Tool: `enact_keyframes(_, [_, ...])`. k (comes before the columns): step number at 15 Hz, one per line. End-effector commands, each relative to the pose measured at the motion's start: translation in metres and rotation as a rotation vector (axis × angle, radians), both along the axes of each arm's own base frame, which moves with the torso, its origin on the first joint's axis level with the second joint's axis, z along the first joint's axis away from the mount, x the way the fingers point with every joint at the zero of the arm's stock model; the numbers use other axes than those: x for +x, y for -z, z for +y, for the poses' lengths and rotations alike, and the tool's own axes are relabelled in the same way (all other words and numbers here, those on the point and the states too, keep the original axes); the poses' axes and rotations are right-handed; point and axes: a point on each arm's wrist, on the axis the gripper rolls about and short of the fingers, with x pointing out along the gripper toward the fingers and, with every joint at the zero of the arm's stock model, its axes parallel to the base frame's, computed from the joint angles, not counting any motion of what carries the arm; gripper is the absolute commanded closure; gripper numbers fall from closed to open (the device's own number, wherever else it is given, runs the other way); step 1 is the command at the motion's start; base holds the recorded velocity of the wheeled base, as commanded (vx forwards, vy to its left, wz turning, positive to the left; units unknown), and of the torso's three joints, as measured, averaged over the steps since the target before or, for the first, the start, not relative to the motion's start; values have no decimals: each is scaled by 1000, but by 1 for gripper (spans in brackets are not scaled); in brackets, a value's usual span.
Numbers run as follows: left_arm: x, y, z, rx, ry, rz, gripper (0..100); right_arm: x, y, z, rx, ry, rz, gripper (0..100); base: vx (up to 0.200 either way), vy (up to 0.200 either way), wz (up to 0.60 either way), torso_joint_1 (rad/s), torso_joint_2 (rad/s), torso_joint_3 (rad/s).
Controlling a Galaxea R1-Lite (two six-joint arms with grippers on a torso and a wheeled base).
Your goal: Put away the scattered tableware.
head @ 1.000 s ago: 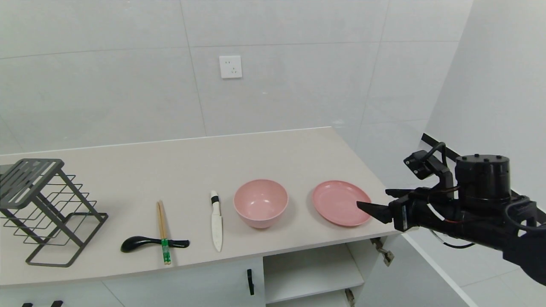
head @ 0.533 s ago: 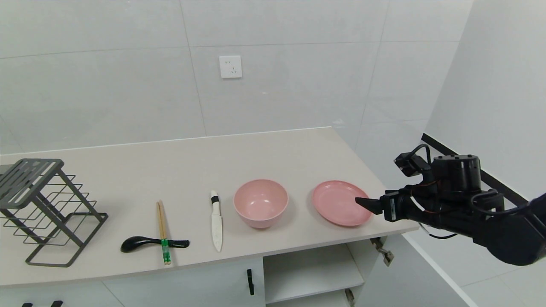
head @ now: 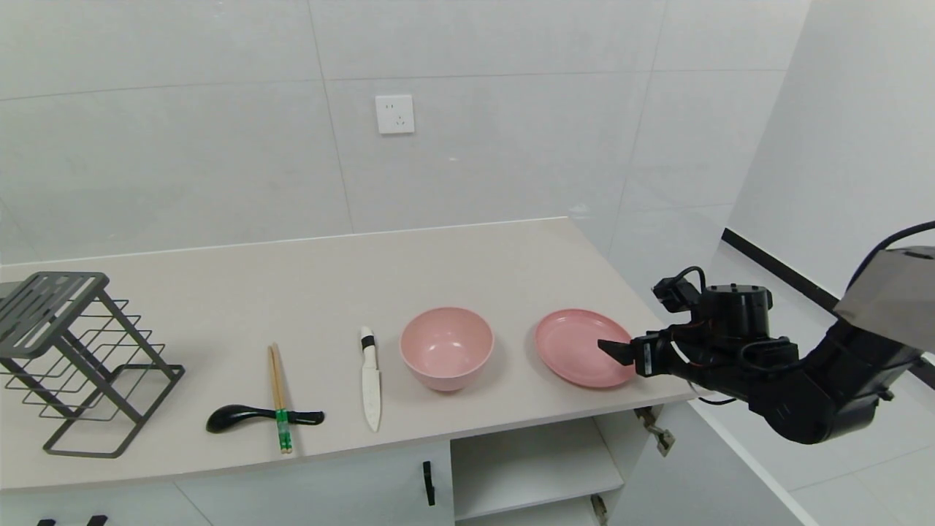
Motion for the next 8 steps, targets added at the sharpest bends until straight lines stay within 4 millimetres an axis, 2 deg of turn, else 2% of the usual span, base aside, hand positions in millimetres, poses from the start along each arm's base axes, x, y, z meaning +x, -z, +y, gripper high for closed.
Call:
enact_keyframes(1, [0, 0, 0, 0, 0, 0, 0, 9, 16, -2, -13, 22, 22, 0, 0, 0, 0, 0, 0, 0])
enact_keyframes(8, [0, 0, 0, 0, 0, 0, 0, 24, 31, 3, -16, 18, 26, 0, 0, 0, 0, 0, 0, 0])
